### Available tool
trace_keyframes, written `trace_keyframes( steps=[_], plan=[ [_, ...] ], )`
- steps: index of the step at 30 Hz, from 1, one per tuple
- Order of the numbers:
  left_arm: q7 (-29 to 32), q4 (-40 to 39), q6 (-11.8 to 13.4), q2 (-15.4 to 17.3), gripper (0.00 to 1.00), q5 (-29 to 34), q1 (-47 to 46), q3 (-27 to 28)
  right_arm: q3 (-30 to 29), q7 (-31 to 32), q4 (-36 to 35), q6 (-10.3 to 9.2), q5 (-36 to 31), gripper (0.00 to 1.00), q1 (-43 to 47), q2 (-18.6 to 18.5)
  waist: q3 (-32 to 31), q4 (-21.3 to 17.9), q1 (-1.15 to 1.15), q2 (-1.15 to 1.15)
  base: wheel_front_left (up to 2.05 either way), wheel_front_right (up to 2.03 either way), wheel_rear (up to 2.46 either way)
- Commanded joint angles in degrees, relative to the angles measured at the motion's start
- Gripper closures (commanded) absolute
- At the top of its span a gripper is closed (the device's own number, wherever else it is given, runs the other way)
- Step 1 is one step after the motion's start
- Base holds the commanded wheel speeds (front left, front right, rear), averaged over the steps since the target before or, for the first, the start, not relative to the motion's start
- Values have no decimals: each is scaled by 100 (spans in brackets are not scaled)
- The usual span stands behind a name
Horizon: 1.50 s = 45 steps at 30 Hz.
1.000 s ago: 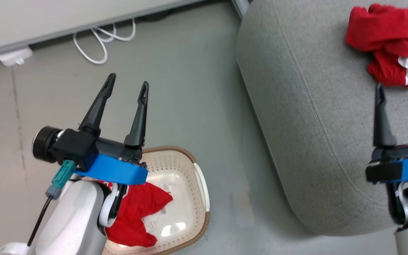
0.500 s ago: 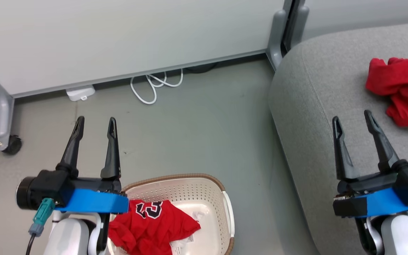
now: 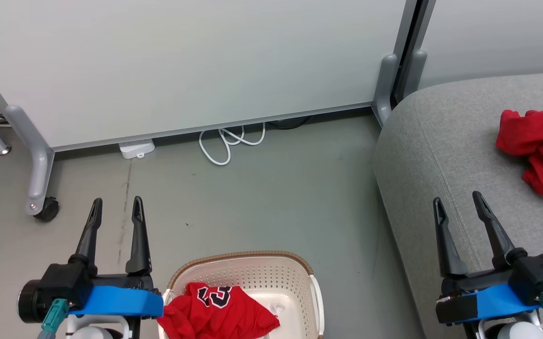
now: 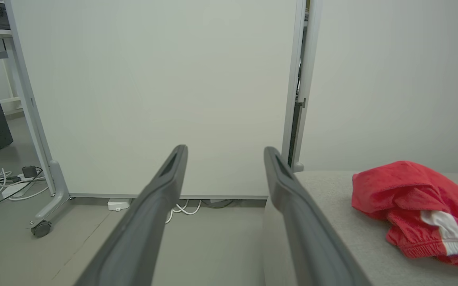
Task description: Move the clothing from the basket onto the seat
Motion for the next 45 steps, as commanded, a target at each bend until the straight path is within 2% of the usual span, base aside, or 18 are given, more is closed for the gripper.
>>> trace_keyframes(
  steps=[1,26,36,45],
  plan=[
    [-15,6,-38,-2,0,28,74,54,-14,-22,38,2,24,0,98,30,-31,25,1,0,0,0,0],
    [-15,289,-109,-71,0,135,5,36,71,-22,187,1,142,0,124,49,-19,168,1,0,0,0,0],
    [-16,1117,-108,400,0,78,-878,-898,158,-22,67,1,58,0,-294,48,508,85,1,0,0,0,0],
    [-14,2451,-91,1087,0,-418,-2004,-2414,239,-21,-127,1,93,0,-759,47,1396,-242,1,0,0,0,0]
  ],
)
